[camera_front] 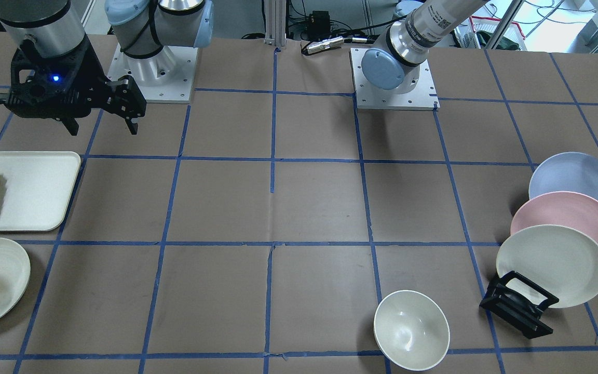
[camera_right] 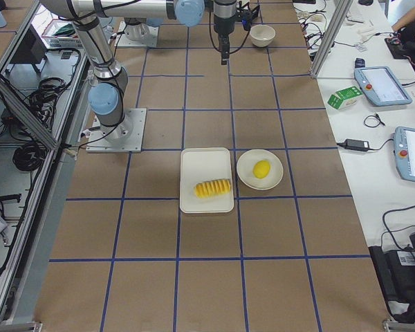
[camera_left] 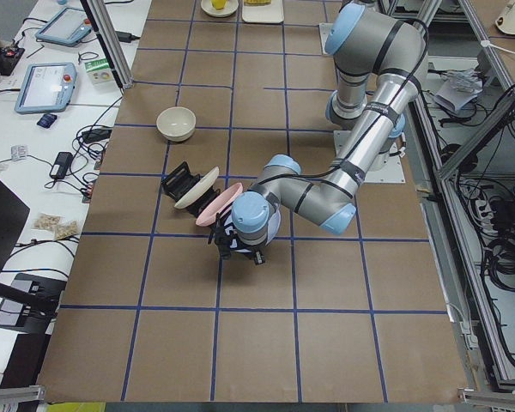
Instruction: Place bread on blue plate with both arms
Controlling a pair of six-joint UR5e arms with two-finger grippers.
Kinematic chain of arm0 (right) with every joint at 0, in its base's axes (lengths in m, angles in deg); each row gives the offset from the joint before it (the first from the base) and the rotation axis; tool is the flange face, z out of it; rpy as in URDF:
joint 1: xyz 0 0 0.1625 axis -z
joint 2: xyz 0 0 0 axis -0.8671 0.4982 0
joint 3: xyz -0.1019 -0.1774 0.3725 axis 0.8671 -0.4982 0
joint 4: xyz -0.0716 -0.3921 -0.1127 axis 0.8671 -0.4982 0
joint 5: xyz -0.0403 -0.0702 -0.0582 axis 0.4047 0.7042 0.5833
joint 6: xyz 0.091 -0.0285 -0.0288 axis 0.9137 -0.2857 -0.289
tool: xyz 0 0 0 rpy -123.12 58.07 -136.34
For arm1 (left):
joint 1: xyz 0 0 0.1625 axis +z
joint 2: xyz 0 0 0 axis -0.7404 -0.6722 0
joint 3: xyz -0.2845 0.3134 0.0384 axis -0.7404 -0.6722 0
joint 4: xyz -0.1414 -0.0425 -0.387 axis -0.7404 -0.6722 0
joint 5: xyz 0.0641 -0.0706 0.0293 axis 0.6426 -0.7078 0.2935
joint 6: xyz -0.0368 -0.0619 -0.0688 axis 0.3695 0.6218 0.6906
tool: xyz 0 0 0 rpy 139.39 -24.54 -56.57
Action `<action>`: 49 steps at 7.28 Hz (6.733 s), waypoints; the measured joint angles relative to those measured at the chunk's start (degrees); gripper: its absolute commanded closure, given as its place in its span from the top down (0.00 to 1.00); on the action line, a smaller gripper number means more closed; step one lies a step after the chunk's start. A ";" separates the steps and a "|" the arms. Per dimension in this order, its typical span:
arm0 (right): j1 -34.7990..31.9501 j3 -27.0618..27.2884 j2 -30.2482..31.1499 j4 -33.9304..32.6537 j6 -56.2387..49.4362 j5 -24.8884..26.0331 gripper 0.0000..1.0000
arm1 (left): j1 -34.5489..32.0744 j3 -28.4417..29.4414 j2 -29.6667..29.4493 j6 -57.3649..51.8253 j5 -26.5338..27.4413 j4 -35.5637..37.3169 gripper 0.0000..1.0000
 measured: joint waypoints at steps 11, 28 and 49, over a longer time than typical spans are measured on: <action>0.01 -0.13 0.03 -0.47 -0.24 0.18 1.00 | 1.37 1.37 14.64 -3.65 16.35 -1.26 0.00; 0.48 0.02 0.21 -0.02 -1.34 0.57 1.00 | -63.80 -25.44 6.77 72.44 -20.17 35.88 0.00; 42.05 15.75 -15.03 -28.67 -52.28 0.87 1.00 | -55.44 -0.99 18.19 47.24 4.81 -11.38 1.00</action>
